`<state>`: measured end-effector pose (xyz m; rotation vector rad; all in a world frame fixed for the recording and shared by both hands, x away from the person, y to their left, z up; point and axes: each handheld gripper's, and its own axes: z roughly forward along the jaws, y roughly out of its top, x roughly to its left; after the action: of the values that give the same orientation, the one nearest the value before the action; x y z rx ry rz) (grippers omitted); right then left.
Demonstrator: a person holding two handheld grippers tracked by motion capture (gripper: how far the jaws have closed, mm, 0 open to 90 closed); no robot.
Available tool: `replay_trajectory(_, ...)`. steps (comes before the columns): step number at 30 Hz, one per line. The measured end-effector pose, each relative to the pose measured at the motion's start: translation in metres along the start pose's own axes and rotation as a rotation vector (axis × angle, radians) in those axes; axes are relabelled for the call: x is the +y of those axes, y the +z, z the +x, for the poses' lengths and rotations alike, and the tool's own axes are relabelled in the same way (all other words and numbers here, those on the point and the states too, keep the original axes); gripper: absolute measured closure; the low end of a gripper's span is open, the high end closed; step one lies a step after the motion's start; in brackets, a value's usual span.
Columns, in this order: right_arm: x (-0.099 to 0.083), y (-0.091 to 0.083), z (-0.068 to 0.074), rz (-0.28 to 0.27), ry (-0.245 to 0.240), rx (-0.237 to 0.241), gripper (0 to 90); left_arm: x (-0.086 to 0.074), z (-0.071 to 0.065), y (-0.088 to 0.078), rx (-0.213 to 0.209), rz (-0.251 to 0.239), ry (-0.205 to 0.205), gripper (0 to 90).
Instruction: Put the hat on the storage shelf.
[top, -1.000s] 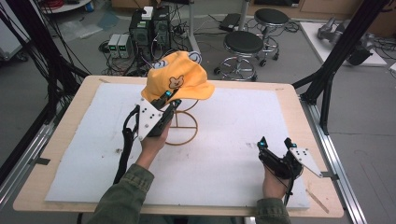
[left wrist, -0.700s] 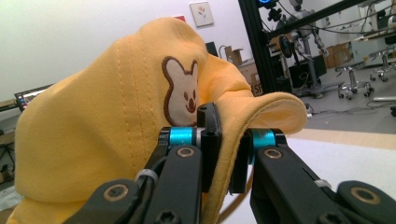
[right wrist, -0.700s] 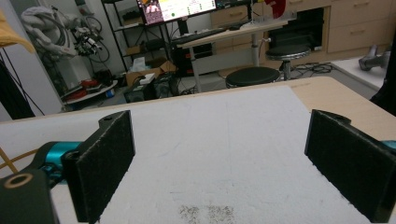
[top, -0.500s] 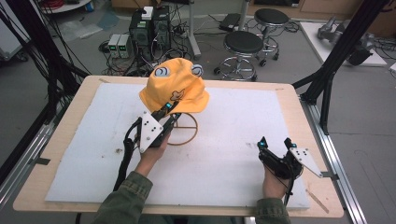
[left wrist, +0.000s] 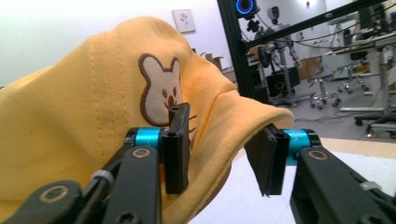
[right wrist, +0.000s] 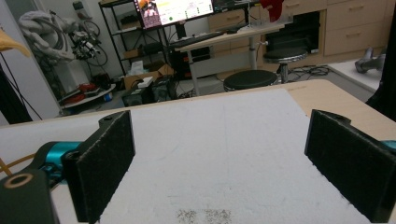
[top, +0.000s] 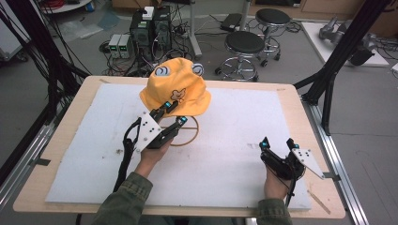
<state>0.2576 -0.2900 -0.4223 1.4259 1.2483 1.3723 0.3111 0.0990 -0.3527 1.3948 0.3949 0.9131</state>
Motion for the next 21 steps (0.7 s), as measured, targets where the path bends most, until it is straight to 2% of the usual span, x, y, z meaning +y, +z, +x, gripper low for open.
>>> replay_trajectory(2,0.0,0.0,0.0,-0.011,-0.008,0.002,7.2,0.001,0.002,-0.002,-0.013,0.005,-0.007,58.8)
replay_trajectory(6,0.001,0.0,0.0,-0.018,-0.006,0.001,7.2,0.003,0.003,-0.006,-0.026,0.023,0.007,54.6)
replay_trajectory(8,0.001,0.0,0.0,-0.022,-0.006,0.0,7.2,0.004,0.004,-0.008,-0.04,0.041,0.011,39.3)
replay_trajectory(11,0.001,0.0,0.002,-0.026,-0.004,0.001,7.2,0.008,0.003,-0.012,-0.049,0.058,0.02,33.2)
replay_trajectory(14,0.002,0.0,0.002,-0.025,-0.007,0.002,7.2,0.009,0.004,-0.014,-0.057,0.064,0.023,29.5)
replay_trajectory(21,0.002,0.0,0.001,-0.023,-0.001,-0.001,7.2,0.018,0.009,-0.02,-0.052,0.052,-0.009,28.5)
